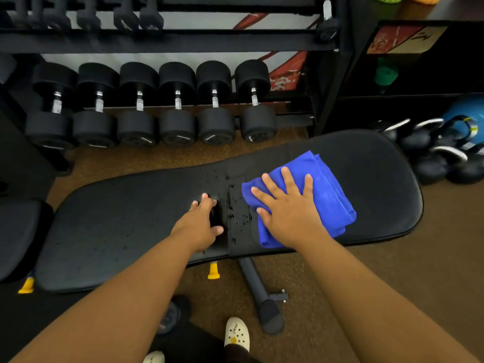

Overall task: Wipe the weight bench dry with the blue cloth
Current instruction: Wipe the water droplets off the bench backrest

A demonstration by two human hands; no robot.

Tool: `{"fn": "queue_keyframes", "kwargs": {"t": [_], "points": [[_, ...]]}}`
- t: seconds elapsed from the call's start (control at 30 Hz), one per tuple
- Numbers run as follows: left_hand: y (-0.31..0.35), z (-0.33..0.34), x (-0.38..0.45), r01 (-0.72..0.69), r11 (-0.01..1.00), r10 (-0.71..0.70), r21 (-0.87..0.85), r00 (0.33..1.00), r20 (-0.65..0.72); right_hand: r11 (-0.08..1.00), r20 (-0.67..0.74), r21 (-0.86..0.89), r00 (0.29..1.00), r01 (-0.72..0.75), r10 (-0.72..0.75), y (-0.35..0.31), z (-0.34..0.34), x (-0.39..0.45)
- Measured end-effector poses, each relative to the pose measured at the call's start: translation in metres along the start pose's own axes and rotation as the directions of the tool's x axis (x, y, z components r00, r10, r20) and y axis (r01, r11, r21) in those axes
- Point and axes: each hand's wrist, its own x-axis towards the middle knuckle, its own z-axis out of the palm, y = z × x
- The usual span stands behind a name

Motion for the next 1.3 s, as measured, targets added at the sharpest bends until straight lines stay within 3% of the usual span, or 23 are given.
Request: {"fn": "queue_keyframes", "kwargs": {"t": [0.27,0.47,0.57,0.7,0.9,1.0,1.1,1.2,1.3], "points": [[0.004,-0.001,-0.001,0.028,0.999,-0.028,-0.026,1.000,0.005,0.980,0.021,0.035,0.980,0.195,-0.196,-0.003,0.015,-0.064],[0.007,-0.001,0.000,0.036,0.999,-0.036,0.007,0.999,0.008,0.998,0.039,0.058,0.999,0.000,-0.002,-0.004,-0.004,-0.007],[0.008,-0.002,-0.002,0.025,0.999,-0.025,0.022,1.000,-0.001,0.999,0.043,0.016,0.999,-0.032,0.031,-0.007,-0.010,0.011],[0.009,-0.002,-0.004,0.038,0.999,-0.038,0.024,0.999,-0.005,0.996,0.032,0.009,0.996,0.089,-0.089,-0.017,0.004,-0.027],[0.009,-0.003,-0.004,0.050,0.999,-0.050,0.004,0.999,0.002,0.954,-0.028,0.163,0.968,0.250,-0.248,0.004,0.014,-0.075],[0.009,-0.002,-0.003,0.057,0.998,-0.057,0.006,0.998,0.000,0.974,-0.043,0.146,0.985,0.173,-0.168,0.015,0.011,-0.080],[0.009,-0.002,-0.002,0.064,0.998,-0.064,0.008,0.998,0.004,0.989,-0.042,0.144,0.998,-0.045,0.052,0.003,0.005,-0.088],[0.010,-0.001,-0.003,0.065,0.998,-0.065,0.012,0.998,0.005,0.916,-0.013,0.284,0.954,-0.283,0.299,-0.021,0.000,-0.082],[0.011,-0.002,-0.002,0.067,0.998,-0.067,0.012,0.998,0.003,0.867,0.012,0.326,0.919,-0.377,0.395,-0.041,-0.005,-0.057]]}}
